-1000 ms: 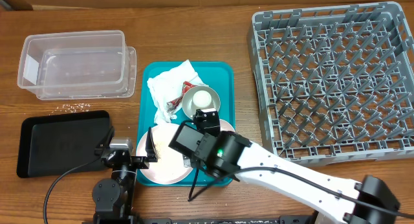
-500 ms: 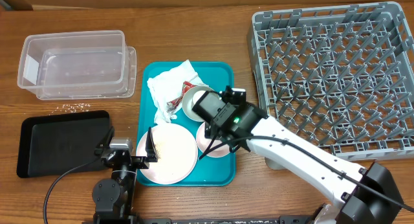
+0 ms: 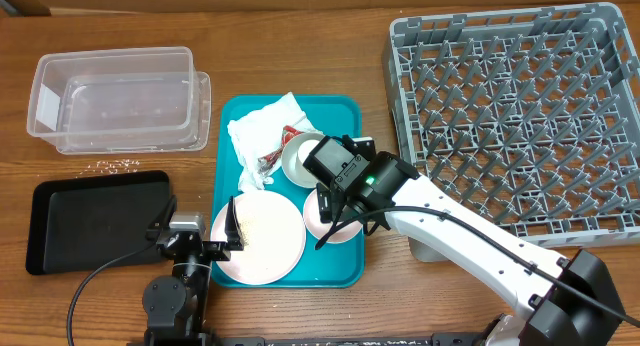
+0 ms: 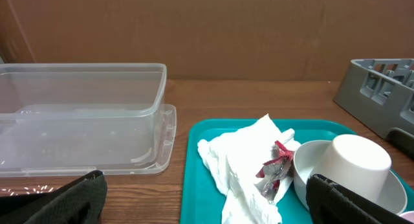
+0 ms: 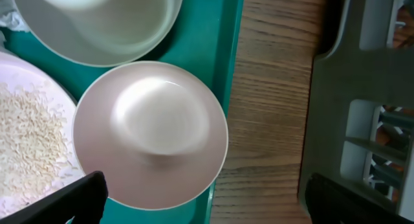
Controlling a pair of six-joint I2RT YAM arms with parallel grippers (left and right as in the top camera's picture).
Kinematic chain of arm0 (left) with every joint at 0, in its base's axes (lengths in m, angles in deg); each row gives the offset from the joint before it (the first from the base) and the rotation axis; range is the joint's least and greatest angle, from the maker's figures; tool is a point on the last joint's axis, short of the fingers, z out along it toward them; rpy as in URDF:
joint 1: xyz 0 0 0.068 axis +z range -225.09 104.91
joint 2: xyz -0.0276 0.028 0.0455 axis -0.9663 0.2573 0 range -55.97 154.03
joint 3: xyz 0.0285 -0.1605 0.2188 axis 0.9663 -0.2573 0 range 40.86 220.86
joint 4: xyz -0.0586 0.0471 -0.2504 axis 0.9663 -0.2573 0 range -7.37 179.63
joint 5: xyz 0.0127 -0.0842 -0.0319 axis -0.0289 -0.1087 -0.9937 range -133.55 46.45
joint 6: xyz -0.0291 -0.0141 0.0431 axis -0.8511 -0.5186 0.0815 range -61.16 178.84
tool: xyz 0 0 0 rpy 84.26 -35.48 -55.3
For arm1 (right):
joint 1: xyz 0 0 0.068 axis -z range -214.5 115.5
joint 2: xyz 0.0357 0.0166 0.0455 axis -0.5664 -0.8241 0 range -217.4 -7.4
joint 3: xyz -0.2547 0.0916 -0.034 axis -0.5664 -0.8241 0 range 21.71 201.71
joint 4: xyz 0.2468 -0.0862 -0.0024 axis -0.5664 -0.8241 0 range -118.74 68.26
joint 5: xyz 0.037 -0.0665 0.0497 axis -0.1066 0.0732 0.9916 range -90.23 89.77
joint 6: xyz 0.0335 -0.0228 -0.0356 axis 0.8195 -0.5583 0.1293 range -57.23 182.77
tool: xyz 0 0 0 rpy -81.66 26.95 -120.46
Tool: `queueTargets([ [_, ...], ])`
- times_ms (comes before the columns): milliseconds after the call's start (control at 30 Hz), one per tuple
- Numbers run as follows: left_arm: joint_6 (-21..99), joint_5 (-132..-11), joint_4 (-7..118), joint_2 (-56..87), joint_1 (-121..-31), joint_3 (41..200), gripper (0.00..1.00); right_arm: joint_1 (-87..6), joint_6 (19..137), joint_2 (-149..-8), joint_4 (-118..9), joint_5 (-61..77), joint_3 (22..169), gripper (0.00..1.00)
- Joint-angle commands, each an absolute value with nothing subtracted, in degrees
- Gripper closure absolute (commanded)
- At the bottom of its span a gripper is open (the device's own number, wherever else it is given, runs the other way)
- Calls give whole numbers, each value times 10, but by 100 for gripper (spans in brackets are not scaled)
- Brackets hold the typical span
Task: Sort waste into correct bins and load items into the dishwasher
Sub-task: 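Close the right gripper on the pink plate's rim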
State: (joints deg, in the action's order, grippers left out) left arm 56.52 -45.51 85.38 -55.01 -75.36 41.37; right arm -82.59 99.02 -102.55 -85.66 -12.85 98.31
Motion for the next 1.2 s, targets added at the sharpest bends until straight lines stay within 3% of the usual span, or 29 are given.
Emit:
queueTargets([
  [0, 580, -459, 853, -556, -751, 411, 0, -827, 968, -1027, -856, -127, 989, 0],
  [1000, 580, -459, 853, -556, -751, 411, 0, -780, 923, -1027, -881, -147, 980, 0],
  [1167, 580, -459, 853, -556, -751, 411, 0, -773, 923, -1027, -879, -101, 967, 0],
])
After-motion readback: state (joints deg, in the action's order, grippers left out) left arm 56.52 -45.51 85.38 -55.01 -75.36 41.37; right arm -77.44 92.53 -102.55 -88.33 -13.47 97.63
